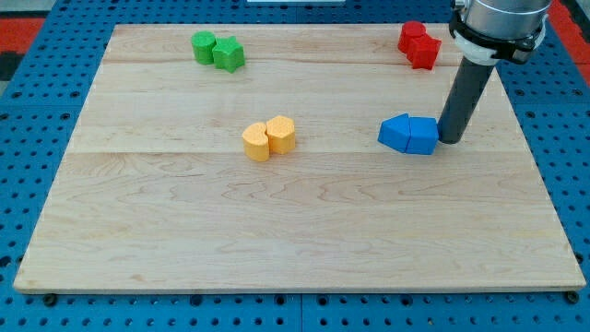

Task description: Slide blue cube along with the blue triangle to the yellow hexagon

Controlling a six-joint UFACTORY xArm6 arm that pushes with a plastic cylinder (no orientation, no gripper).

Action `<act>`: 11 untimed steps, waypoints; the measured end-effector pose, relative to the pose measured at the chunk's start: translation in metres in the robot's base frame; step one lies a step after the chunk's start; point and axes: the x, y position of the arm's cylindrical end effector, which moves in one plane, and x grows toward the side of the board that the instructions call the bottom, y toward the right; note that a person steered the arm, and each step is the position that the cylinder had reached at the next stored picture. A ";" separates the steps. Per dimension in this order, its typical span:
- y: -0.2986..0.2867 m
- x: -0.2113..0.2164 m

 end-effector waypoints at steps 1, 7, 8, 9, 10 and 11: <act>0.000 0.000; -0.026 -0.003; -0.059 -0.003; -0.096 -0.003; -0.132 -0.012; -0.186 -0.019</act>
